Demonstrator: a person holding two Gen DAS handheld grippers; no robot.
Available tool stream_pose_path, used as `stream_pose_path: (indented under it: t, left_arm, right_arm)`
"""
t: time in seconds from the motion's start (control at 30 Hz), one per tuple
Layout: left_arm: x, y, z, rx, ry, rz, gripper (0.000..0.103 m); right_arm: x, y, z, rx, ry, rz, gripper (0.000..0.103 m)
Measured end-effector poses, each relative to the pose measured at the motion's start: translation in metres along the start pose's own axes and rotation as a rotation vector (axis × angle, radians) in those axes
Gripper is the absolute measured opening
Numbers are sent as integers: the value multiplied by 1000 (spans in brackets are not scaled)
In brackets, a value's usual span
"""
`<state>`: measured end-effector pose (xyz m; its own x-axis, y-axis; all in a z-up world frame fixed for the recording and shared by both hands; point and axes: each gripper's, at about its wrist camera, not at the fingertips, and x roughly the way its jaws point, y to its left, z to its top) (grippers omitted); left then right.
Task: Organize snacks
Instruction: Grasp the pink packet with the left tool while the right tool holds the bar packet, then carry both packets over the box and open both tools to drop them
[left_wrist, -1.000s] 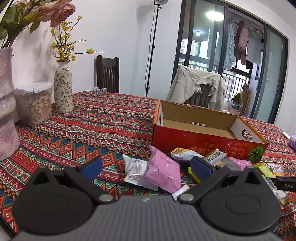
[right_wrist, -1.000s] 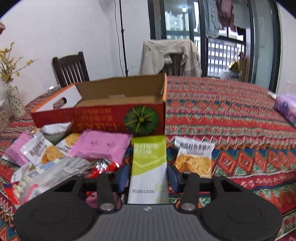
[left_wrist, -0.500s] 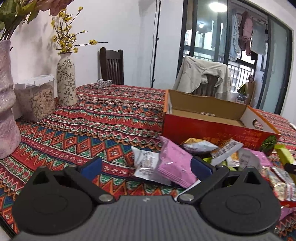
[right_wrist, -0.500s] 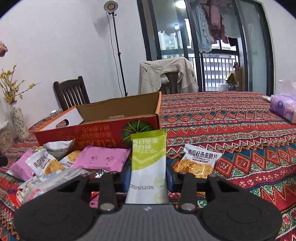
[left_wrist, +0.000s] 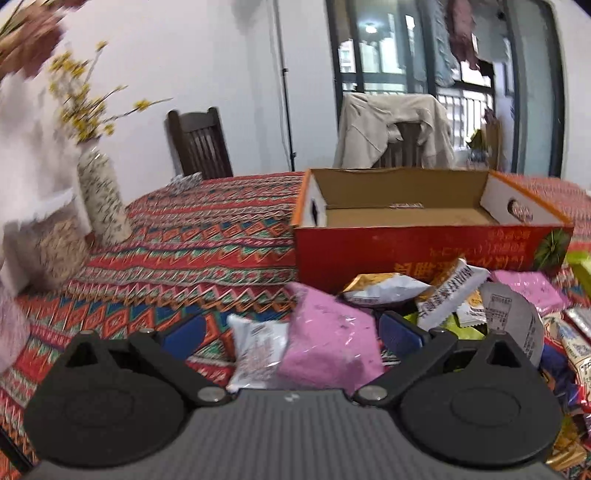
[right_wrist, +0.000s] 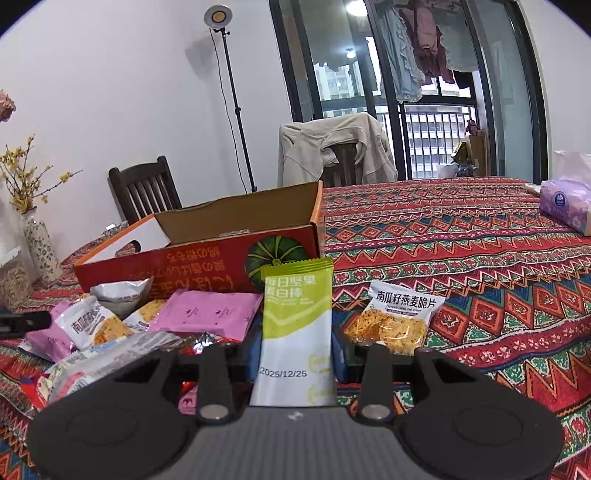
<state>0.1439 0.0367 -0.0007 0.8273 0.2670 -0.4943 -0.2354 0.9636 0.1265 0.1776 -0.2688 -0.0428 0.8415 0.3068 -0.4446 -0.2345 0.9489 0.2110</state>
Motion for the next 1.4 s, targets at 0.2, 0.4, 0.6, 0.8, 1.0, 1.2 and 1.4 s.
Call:
stream_pose_path:
  t: [0.2,0.4,0.6,0.8,1.0,1.2,1.4]
  left_arm:
    - [18,-30,2,93,22,17,89]
    - [36,-35,-4,80,73,36,64]
    - [24,-18,-4,-7,38,7,61]
    - [-1,-3,-5,-45,1,-14,61]
    - [-24,4,9,-59,-70,-51,61]
    - [-33,4,32,-82,-129,-98,61]
    - [-24,-9,61,-86,-155,-143,61]
  right_arm:
    - [-2,-3,-1,11,-6,15,36]
    - [-1,-6,-1,24,-8,35,37]
    - [-1,-6,-1,29,-12,46,37]
    - [-2,-5,-1,25,-26,48,36]
    - [-12,1,1,-6,-68,44,36]
    - [-29,13,28,-48,-145,69,36]
    - [-17,29,66,-122,-196,71,36]
